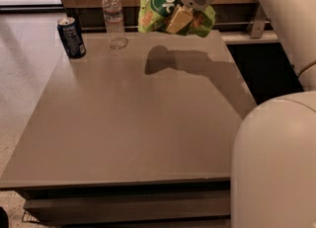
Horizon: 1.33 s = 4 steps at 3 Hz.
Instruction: Move green rice chip bag near water bottle
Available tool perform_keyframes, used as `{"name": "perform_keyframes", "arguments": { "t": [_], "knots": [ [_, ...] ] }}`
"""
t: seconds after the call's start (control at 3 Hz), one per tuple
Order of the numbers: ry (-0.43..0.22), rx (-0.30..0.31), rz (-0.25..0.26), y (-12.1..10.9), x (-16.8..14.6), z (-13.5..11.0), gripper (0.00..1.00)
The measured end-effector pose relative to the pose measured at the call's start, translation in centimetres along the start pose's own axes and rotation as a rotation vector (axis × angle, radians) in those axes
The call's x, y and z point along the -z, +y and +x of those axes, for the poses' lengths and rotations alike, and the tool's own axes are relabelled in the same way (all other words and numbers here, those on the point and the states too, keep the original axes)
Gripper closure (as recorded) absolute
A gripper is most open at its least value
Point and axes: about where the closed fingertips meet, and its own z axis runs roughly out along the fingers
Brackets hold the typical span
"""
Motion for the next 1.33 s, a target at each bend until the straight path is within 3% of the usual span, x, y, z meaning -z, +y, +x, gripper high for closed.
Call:
{"name": "perform_keyframes", "arguments": {
  "t": [0.33,0.67,1.0,1.33],
  "knots": [
    [-0.01,-0.015,0.043,-1.8,-2.5,-0.5,1.0],
    [-0.086,-0.058,0.116,-3.1,-5.2,-2.1,1.0],
    [-0.132,-0.066,0.187,-4.7,-6.0,-3.3,0.88],
    [-0.133,-0.065,0.184,-4.6,-6.3,-3.4,0.64]
  ]
}}
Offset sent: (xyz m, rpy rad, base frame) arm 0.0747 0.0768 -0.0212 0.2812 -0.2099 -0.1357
